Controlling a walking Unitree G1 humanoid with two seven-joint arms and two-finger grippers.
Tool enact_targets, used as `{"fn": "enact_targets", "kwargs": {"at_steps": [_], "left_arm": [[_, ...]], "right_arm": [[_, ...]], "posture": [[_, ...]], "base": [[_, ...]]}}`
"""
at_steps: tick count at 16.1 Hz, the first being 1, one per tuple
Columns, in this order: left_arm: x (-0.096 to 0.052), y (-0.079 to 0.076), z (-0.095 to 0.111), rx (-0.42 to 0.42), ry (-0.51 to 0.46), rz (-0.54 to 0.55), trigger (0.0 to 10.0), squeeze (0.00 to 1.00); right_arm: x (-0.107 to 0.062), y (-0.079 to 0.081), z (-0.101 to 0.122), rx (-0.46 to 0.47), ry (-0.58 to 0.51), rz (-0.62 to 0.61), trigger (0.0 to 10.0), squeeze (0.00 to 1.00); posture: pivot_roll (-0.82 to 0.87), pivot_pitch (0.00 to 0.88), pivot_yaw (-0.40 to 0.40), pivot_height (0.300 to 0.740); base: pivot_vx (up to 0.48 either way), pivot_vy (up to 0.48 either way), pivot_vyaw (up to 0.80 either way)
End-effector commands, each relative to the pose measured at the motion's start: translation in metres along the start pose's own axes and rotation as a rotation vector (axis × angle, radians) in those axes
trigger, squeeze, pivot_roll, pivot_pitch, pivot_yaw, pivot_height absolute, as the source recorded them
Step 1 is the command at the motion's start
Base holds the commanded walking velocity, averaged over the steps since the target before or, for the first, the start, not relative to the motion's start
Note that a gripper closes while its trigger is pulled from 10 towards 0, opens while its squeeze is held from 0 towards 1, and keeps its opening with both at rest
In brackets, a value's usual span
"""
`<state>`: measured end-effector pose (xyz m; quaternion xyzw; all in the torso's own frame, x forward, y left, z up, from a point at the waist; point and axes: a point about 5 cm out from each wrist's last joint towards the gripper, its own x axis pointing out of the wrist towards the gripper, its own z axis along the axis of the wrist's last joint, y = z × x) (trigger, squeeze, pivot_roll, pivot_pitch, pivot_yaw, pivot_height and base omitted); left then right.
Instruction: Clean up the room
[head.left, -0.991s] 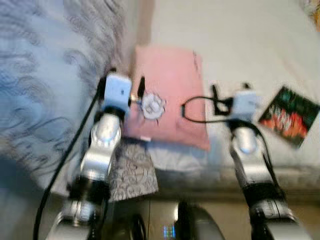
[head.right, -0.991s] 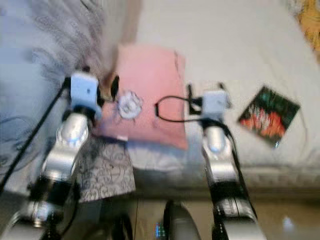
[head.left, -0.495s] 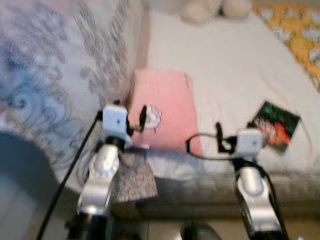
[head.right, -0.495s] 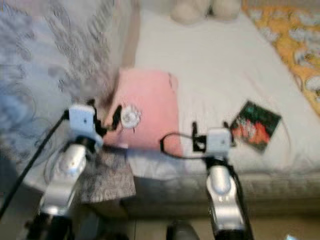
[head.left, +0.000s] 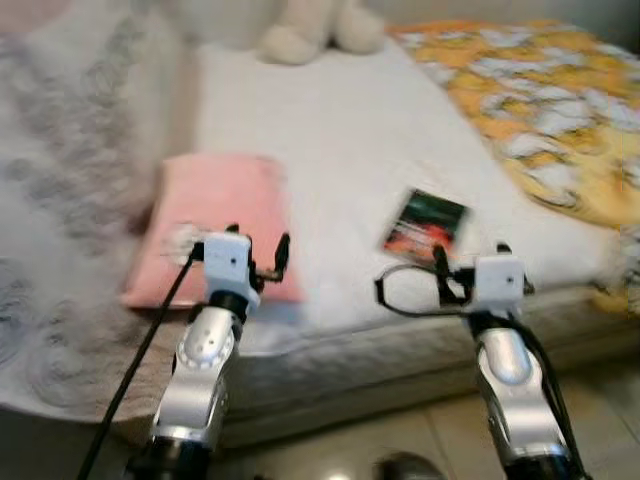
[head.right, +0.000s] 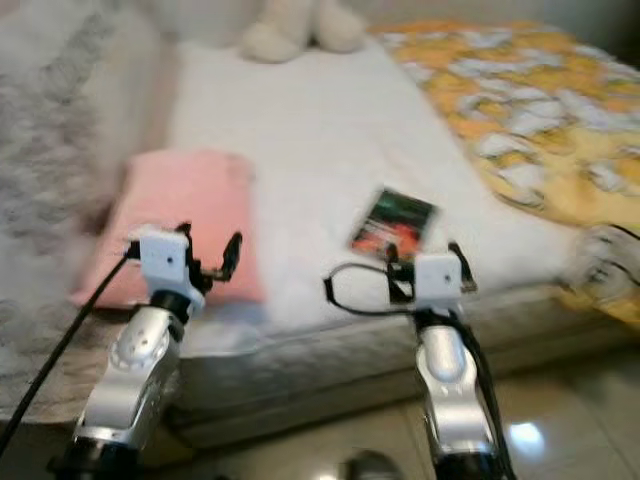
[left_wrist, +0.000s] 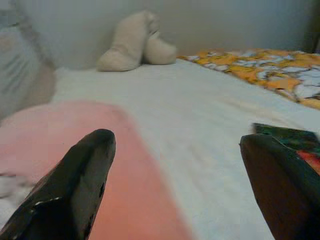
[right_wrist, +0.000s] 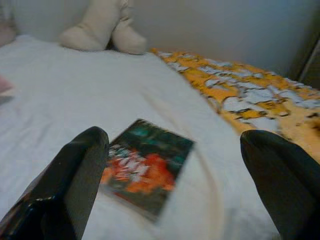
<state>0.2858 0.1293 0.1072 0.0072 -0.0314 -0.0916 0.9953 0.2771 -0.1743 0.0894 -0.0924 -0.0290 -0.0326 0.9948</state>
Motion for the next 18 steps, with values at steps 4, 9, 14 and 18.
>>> {"fn": "enact_targets", "kwargs": {"at_steps": [4,9,14,18], "left_arm": [[0.015,-0.002,0.001,0.013,0.024,0.044,10.0,0.0],[0.021,-0.006,0.001,-0.06,0.036,0.025,10.0,0.0],[0.023,0.004,-0.001,-0.06,0.049,0.081,10.0,0.0],[0.025,0.003,-0.001,-0.07,0.053,0.101,10.0,0.0]], "right_arm": [[0.005,0.0,0.002,0.001,-0.002,0.017,10.0,0.0],[0.016,-0.002,0.007,-0.006,-0.019,0.035,10.0,0.0],[0.013,0.006,-0.008,0.067,0.06,0.076,10.0,0.0],[0.015,0.007,-0.008,0.051,0.054,0.092,10.0,0.0]], "posture": [[-0.16,0.0,0.073,0.74],[-0.17,0.0,0.071,0.74],[-0.16,0.0,0.064,0.74],[-0.16,0.0,0.065,0.74]], "base": [[0.0,-0.358,-0.12],[0.173,0.0,0.0],[0.442,0.0,0.0],[0.45,0.0,0.0]]}}
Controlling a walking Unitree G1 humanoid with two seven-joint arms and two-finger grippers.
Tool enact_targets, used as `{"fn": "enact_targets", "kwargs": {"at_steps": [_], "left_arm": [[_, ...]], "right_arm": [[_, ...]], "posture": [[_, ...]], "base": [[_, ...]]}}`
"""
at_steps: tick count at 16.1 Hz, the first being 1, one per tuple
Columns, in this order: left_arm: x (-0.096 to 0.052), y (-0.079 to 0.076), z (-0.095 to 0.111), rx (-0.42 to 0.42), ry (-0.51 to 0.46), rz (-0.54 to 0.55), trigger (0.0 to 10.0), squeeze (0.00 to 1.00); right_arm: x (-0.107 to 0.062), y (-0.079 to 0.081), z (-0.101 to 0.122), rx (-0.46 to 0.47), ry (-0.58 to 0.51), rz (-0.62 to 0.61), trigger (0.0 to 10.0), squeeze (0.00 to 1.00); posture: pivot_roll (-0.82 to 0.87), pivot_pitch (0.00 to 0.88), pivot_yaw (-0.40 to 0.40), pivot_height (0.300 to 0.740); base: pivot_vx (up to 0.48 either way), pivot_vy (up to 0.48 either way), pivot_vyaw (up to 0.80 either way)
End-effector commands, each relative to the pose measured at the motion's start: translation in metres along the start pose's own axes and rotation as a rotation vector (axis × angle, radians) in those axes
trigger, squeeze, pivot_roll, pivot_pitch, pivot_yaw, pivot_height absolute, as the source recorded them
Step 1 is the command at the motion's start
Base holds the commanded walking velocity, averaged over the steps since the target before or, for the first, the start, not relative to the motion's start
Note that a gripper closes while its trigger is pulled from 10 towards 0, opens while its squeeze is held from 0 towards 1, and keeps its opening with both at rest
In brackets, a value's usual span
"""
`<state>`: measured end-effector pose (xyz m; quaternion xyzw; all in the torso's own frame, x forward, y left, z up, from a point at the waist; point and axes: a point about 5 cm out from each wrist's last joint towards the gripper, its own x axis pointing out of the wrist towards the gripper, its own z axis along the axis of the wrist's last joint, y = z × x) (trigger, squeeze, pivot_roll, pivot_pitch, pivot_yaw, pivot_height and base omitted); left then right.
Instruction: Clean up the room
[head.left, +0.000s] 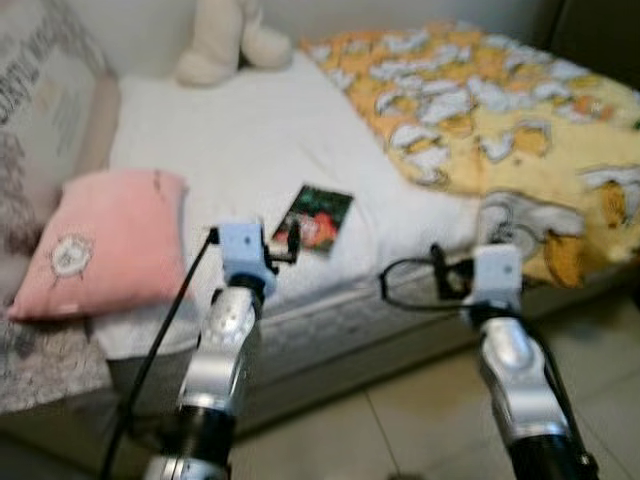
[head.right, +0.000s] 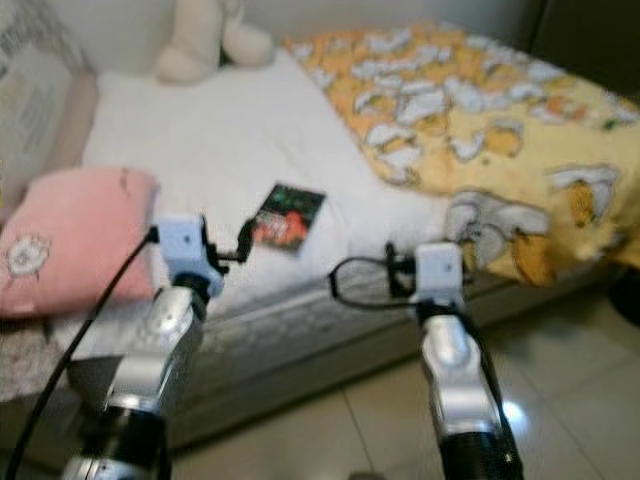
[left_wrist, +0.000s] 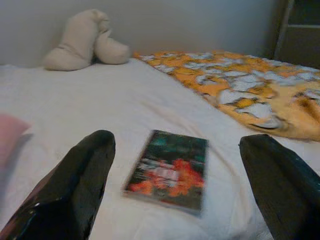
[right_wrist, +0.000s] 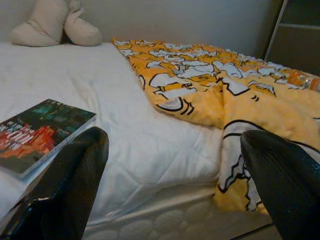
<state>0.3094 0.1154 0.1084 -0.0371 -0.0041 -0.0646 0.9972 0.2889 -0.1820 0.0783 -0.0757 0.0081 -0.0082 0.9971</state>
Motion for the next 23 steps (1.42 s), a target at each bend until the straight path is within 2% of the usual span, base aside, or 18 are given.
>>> {"fn": "enact_targets", "kwargs": {"at_steps": [1,5,9,10,11,14,18,21,22,23], "left_arm": [[-0.001,0.012,-0.001,0.018,0.009,0.046,10.0,0.0],[-0.003,0.009,-0.004,0.022,0.019,0.034,10.0,0.0],[0.0,-0.002,0.001,0.05,-0.013,-0.019,10.0,0.0],[-0.001,-0.008,0.006,0.088,-0.054,-0.048,10.0,0.0],[-0.001,-0.01,0.006,0.068,-0.046,-0.049,10.0,0.0],[0.002,-0.001,-0.003,0.042,0.013,-0.001,10.0,0.0],[0.01,-0.001,-0.001,0.045,0.019,0.018,10.0,0.0],[0.028,0.011,-0.007,0.081,0.097,0.098,10.0,0.0],[0.037,0.02,-0.006,0.091,0.128,0.138,10.0,0.0],[0.043,0.027,0.004,0.087,0.1,0.153,10.0,0.0]], "right_arm": [[0.004,0.011,0.005,0.013,-0.018,0.042,10.0,0.0],[0.001,0.008,0.001,0.003,-0.008,0.046,10.0,0.0],[0.003,0.011,0.003,0.002,-0.019,0.059,10.0,0.0],[0.003,0.01,0.003,0.002,-0.019,0.058,10.0,0.0],[0.004,0.01,0.002,0.003,-0.019,0.06,10.0,0.0],[0.004,0.012,0.003,0.004,-0.022,0.066,10.0,0.0],[0.003,0.013,0.002,0.005,-0.022,0.071,10.0,0.0],[0.0,0.014,0.0,0.006,-0.013,0.078,10.0,0.0],[-0.003,0.016,-0.001,0.005,-0.007,0.087,10.0,0.0],[-0.005,0.017,-0.001,-0.004,-0.012,0.099,10.0,0.0]], "posture": [[-0.16,0.0,0.066,0.74],[-0.16,0.0,0.062,0.74],[-0.16,0.0,0.062,0.74],[-0.16,0.0,0.063,0.74],[-0.16,0.0,0.063,0.74],[-0.16,0.0,0.063,0.74],[-0.17,0.0,0.064,0.74],[-0.17,0.0,0.057,0.74],[-0.18,0.0,0.057,0.74],[-0.19,0.0,0.059,0.74]], "base": [[0.461,0.0,0.0],[0.461,0.0,0.0],[0.442,-0.065,0.0],[0.0,0.0,0.0],[0.0,0.0,0.0],[0.0,-0.407,0.0],[0.0,-0.473,0.0],[0.0,-0.154,0.0],[0.0,0.0,0.0],[0.0,0.0,0.0]]}}
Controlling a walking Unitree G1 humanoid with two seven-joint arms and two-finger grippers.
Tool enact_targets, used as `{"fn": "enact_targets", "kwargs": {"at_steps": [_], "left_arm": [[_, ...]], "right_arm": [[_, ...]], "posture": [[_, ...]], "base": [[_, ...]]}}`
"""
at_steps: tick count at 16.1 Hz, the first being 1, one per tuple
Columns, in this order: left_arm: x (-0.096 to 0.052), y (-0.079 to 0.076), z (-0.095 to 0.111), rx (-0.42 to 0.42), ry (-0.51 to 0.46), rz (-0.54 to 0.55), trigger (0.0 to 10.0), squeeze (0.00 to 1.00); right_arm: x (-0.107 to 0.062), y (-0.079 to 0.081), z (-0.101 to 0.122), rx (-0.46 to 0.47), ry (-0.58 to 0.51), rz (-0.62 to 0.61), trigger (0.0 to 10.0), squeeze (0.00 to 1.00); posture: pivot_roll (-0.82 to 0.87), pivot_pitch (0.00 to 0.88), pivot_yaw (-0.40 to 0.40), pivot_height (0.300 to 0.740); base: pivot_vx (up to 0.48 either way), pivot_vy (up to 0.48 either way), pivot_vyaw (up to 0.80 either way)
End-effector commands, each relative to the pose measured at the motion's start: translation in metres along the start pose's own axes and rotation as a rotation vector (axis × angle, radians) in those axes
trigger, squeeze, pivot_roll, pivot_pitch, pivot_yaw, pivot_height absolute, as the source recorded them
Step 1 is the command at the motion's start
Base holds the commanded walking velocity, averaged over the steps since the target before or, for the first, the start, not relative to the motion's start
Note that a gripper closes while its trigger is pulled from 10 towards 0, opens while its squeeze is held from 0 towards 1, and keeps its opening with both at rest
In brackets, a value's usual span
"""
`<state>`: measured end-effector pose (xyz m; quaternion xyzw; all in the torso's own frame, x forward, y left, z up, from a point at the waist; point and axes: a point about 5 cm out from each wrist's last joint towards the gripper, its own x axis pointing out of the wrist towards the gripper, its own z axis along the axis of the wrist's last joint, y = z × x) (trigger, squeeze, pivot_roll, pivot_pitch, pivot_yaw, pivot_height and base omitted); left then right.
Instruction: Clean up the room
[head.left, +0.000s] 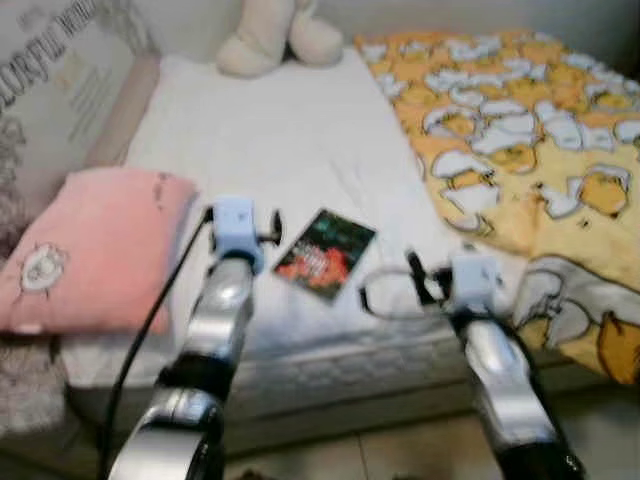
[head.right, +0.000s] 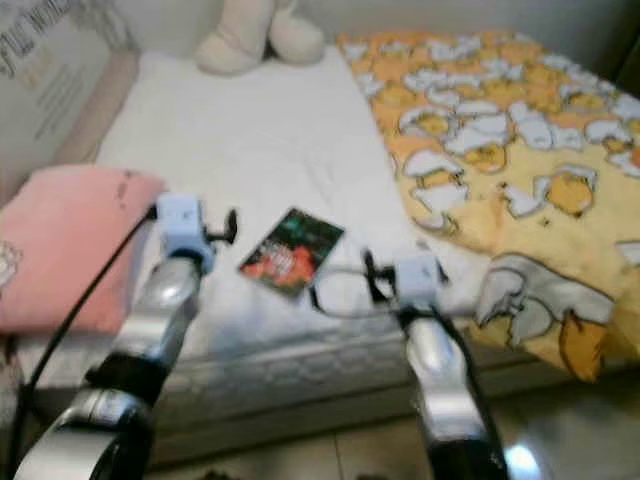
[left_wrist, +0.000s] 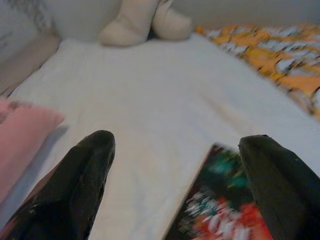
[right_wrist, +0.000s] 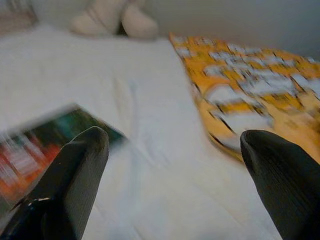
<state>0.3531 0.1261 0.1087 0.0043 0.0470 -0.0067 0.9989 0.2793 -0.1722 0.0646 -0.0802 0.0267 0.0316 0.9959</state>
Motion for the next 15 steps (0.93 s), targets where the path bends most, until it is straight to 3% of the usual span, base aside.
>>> {"fn": "enact_targets", "kwargs": {"at_steps": [1,4,5,6,8,9,12,15], "left_arm": [[0.004,0.014,0.011,0.028,-0.042,0.016,10.0,0.0],[-0.001,0.011,0.014,0.038,-0.103,-0.045,10.0,0.0],[-0.006,0.009,0.012,0.026,-0.117,-0.059,10.0,0.0],[-0.02,0.007,0.003,0.002,-0.12,-0.067,10.0,0.0],[-0.029,0.009,-0.002,-0.042,-0.119,-0.058,10.0,0.0],[-0.032,0.007,0.004,-0.068,-0.164,-0.067,10.0,0.0],[-0.041,-0.015,0.019,-0.039,-0.229,-0.139,10.0,0.0],[-0.054,-0.025,0.015,-0.075,-0.211,-0.169,10.0,0.0]], "right_arm": [[0.0,0.004,0.01,0.001,-0.045,0.014,10.0,0.0],[-0.007,-0.002,0.005,0.015,-0.031,-0.027,10.0,0.0],[-0.007,-0.002,0.006,0.015,-0.034,-0.028,10.0,0.0],[-0.007,-0.002,0.009,0.012,-0.047,-0.03,10.0,0.0],[-0.007,-0.002,0.012,0.003,-0.059,-0.025,10.0,0.0],[-0.006,-0.003,0.013,-0.005,-0.069,-0.022,10.0,0.0],[-0.003,-0.005,0.027,-0.031,-0.13,-0.019,10.0,0.0],[-0.001,-0.01,0.038,-0.038,-0.166,-0.038,10.0,0.0]], "posture": [[-0.2,0.0,0.065,0.74],[-0.21,0.0,0.079,0.74],[-0.21,0.0,0.081,0.74],[-0.2,0.0,0.081,0.74],[-0.19,0.0,0.074,0.74],[-0.19,0.0,0.071,0.74],[-0.17,0.0,0.065,0.74],[-0.18,0.0,0.059,0.74]], "base": [[0.0,0.0,0.0],[0.0,0.0,0.0],[0.0,0.0,0.0],[0.0,0.0,0.0],[0.0,0.0,0.0],[0.382,0.0,0.0],[0.48,0.0,0.0],[0.48,0.0,0.0]]}}
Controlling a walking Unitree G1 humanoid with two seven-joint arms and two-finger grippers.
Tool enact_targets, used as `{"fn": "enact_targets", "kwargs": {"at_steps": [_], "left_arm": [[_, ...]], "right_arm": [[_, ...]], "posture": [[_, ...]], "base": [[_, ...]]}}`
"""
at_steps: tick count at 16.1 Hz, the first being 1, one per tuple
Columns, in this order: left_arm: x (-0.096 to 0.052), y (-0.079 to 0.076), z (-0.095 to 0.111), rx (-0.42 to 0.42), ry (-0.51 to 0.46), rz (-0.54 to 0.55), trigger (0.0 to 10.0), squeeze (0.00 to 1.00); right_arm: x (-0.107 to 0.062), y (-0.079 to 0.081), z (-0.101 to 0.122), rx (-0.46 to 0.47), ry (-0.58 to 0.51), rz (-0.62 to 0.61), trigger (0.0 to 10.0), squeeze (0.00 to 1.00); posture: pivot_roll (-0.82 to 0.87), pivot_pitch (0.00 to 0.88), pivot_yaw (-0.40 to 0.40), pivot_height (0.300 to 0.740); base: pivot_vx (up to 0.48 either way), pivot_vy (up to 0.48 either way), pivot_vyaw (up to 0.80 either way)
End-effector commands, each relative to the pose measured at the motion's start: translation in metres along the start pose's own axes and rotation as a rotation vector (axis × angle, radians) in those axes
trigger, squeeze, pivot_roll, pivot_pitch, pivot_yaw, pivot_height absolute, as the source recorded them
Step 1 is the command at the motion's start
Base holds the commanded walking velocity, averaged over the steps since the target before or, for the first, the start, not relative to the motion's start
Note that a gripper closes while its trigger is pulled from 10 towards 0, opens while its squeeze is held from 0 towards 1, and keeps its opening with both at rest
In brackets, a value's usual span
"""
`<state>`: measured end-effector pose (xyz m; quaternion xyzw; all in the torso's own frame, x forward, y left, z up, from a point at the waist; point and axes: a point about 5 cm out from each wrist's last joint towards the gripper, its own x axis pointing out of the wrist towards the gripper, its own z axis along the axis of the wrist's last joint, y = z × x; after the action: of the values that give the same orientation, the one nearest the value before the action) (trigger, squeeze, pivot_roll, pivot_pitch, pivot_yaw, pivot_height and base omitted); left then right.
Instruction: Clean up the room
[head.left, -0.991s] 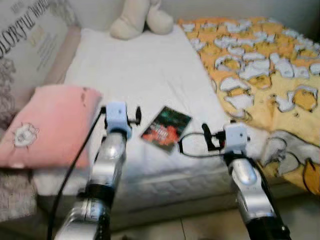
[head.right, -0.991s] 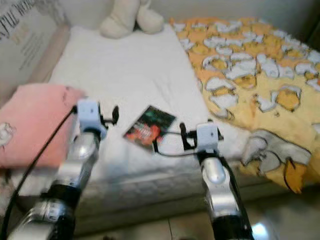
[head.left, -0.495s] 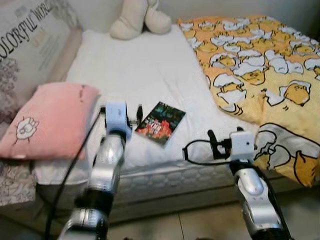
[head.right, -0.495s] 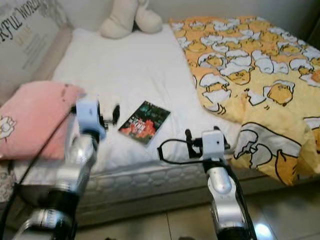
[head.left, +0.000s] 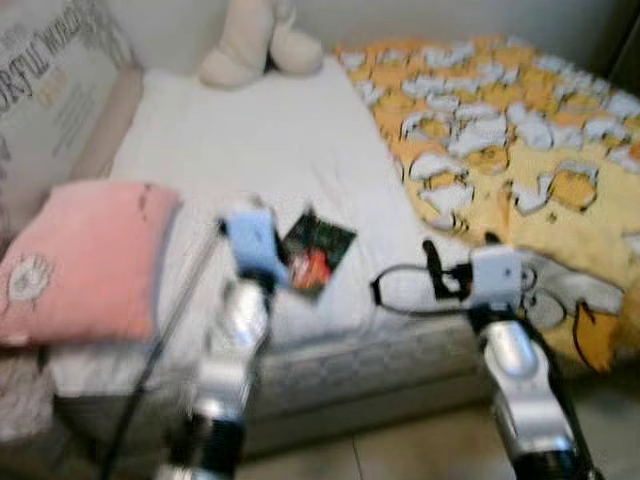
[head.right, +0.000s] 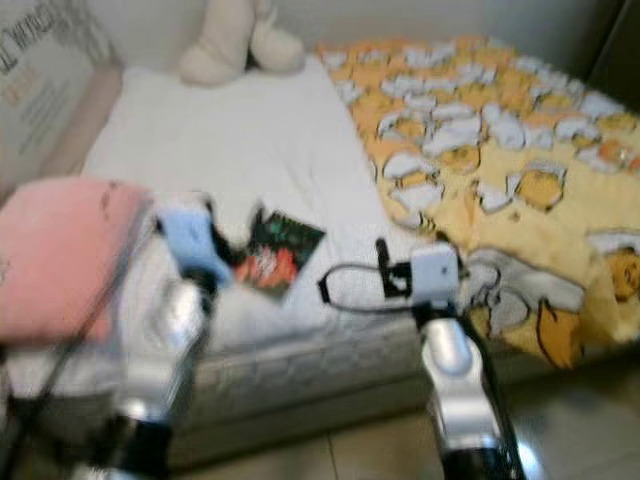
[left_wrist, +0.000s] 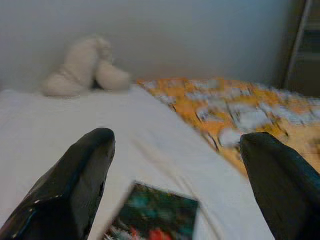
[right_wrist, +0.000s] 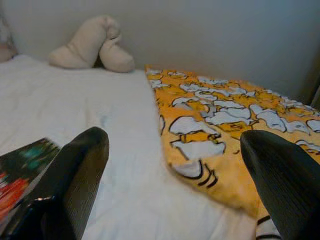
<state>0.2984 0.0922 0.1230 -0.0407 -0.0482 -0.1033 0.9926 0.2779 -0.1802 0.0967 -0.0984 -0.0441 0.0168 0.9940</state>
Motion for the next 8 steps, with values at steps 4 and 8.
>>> {"fn": "enact_targets", "kwargs": {"at_steps": [4,8], "left_arm": [[-0.002,0.005,0.005,-0.01,0.033,0.013,10.0,0.0],[0.013,0.008,-0.002,0.025,0.117,0.045,10.0,0.0]], "right_arm": [[-0.012,-0.002,0.008,0.047,-0.006,-0.031,10.0,0.0],[-0.013,0.001,0.003,0.073,0.035,-0.037,10.0,0.0]], "posture": [[-0.18,0.0,0.055,0.74],[-0.2,0.0,0.06,0.74]], "base": [[0.48,0.0,0.0],[0.36,0.0,0.0]]}}
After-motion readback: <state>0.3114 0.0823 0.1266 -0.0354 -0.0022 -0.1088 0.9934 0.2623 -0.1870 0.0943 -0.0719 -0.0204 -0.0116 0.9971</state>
